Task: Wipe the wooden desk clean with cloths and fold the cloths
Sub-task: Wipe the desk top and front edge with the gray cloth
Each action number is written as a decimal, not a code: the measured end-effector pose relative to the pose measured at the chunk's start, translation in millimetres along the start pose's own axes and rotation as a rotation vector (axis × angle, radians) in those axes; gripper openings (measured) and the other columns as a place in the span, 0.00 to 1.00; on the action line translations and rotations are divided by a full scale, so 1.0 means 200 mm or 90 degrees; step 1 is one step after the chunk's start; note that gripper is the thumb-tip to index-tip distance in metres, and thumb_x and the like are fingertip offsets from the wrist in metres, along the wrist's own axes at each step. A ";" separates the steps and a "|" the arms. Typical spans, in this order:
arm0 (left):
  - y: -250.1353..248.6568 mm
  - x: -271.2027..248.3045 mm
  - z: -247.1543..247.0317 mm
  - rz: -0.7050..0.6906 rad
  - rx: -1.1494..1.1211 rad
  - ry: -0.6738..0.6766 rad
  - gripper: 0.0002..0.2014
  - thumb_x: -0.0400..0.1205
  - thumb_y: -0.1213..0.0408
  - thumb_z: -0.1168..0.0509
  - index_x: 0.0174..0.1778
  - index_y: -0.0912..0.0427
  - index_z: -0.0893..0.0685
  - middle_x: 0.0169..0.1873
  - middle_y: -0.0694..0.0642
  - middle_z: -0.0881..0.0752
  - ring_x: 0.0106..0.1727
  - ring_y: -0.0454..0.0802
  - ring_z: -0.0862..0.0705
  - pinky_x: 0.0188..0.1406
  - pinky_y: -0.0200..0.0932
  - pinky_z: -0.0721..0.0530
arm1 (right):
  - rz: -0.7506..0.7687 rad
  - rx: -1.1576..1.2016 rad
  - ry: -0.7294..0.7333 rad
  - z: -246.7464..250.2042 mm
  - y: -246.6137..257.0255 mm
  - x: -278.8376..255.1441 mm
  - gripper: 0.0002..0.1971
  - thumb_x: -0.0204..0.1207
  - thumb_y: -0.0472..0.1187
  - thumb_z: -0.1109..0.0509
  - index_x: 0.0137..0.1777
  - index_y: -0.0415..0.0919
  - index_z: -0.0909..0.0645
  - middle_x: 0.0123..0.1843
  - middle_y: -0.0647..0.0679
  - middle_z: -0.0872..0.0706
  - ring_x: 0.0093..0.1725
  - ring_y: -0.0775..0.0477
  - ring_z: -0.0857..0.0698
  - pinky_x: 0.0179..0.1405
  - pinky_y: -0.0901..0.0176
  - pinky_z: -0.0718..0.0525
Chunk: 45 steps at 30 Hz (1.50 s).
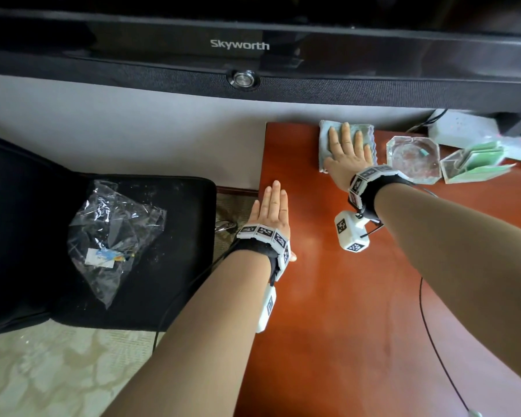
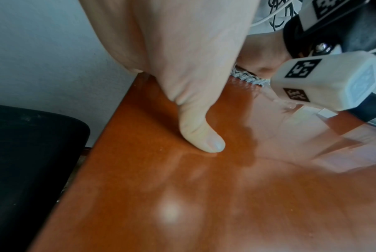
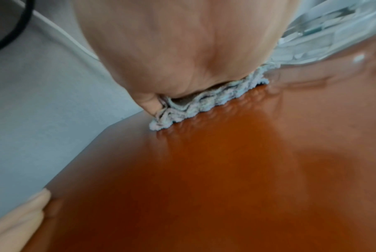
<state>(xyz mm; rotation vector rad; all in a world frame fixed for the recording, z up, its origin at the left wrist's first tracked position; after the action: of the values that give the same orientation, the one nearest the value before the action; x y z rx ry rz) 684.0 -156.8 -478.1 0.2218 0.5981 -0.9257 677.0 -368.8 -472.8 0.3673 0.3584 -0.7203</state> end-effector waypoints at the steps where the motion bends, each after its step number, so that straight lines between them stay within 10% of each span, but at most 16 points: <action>1: 0.00 0.00 0.00 0.000 -0.002 0.002 0.74 0.65 0.36 0.22 0.82 0.68 0.73 0.79 0.66 0.79 0.84 0.62 0.72 0.83 0.58 0.62 | -0.006 0.006 -0.003 0.01 -0.01 0.00 0.31 0.86 0.52 0.57 0.86 0.54 0.64 0.87 0.52 0.68 0.85 0.40 0.66 0.83 0.43 0.64; 20: -0.02 0.00 0.02 0.022 -0.012 -0.022 0.62 0.76 0.44 0.28 0.83 0.68 0.71 0.82 0.67 0.73 0.85 0.63 0.68 0.83 0.59 0.62 | -0.006 -0.045 0.005 -0.10 -0.07 -0.31 0.35 0.84 0.50 0.53 0.85 0.50 0.69 0.86 0.47 0.70 0.85 0.36 0.66 0.83 0.40 0.62; 31: -0.02 -0.01 0.00 0.049 -0.005 -0.087 0.55 0.81 0.47 0.32 0.84 0.66 0.68 0.84 0.65 0.70 0.85 0.60 0.67 0.84 0.56 0.61 | 0.075 -0.097 0.060 -0.39 0.04 -0.75 0.39 0.73 0.59 0.69 0.82 0.46 0.76 0.84 0.44 0.76 0.83 0.35 0.72 0.81 0.40 0.68; 36: -0.03 -0.01 0.01 0.023 -0.004 -0.031 0.69 0.69 0.38 0.24 0.83 0.67 0.70 0.82 0.66 0.73 0.85 0.61 0.69 0.84 0.58 0.61 | 0.048 -0.059 0.046 -0.38 0.08 -0.73 0.40 0.83 0.54 0.51 0.82 0.49 0.77 0.83 0.46 0.77 0.83 0.36 0.73 0.82 0.38 0.67; 45: -0.02 0.01 0.01 -0.001 -0.003 0.011 0.72 0.68 0.36 0.24 0.81 0.69 0.74 0.80 0.67 0.77 0.83 0.63 0.73 0.82 0.59 0.66 | 0.056 -0.088 0.049 -0.21 0.19 -0.37 0.37 0.83 0.56 0.56 0.82 0.51 0.77 0.83 0.48 0.78 0.83 0.39 0.73 0.82 0.39 0.67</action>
<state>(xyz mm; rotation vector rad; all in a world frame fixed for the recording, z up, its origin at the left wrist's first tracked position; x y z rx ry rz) 682.1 -160.7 -477.2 0.2250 0.6171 -0.9251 643.5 -282.2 -470.5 0.2785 0.4595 -0.5932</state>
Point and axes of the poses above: each hand's wrist, its own x-axis towards the middle knuckle, its own z-axis out of the back of the hand, y = z × x, the point moved 6 cm from there along x, towards the middle knuckle
